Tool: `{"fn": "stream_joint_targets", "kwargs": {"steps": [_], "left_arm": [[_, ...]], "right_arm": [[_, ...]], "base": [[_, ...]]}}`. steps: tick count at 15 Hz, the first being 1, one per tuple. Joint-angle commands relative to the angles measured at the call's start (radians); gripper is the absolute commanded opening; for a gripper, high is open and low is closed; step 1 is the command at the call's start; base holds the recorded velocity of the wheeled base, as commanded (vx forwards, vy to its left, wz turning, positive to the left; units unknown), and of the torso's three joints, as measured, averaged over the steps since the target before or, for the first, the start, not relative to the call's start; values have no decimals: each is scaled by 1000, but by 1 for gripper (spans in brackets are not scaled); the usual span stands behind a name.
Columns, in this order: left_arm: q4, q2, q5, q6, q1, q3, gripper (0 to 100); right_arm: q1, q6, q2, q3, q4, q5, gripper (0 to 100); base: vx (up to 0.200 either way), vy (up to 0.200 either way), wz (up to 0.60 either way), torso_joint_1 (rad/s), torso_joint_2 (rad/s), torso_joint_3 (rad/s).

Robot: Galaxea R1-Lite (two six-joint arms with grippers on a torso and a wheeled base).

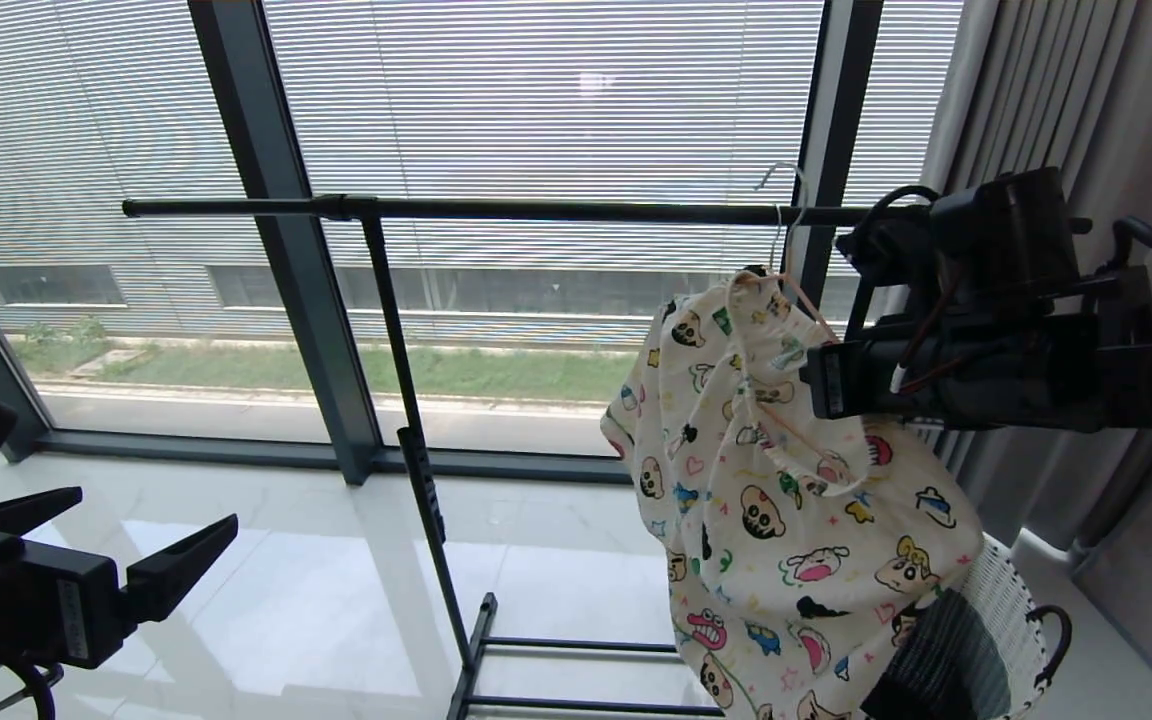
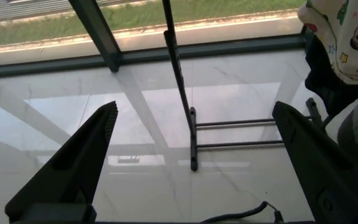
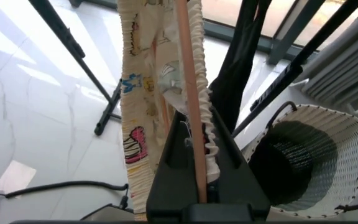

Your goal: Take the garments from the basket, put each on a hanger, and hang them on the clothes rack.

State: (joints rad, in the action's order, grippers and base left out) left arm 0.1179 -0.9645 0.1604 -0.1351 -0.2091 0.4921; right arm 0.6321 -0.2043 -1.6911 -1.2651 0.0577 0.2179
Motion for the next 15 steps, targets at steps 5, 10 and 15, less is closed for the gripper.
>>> {"fn": "stream_joint_targets", "kwargs": {"steps": [5, 10, 15], "left_arm": [[0, -2, -1, 0, 1, 0, 100], [0, -2, -1, 0, 1, 0, 100], [0, 1, -2, 0, -1, -3, 100]], "right_arm": [[1, 2, -1, -23, 5, 0, 0], [11, 2, -2, -27, 7, 0, 0], [15, 0, -2, -22, 10, 0, 0]], "base": [[200, 0, 0, 3, 3, 1], [200, 0, 0, 3, 2, 1], [120, 0, 0, 0, 2, -1]]}}
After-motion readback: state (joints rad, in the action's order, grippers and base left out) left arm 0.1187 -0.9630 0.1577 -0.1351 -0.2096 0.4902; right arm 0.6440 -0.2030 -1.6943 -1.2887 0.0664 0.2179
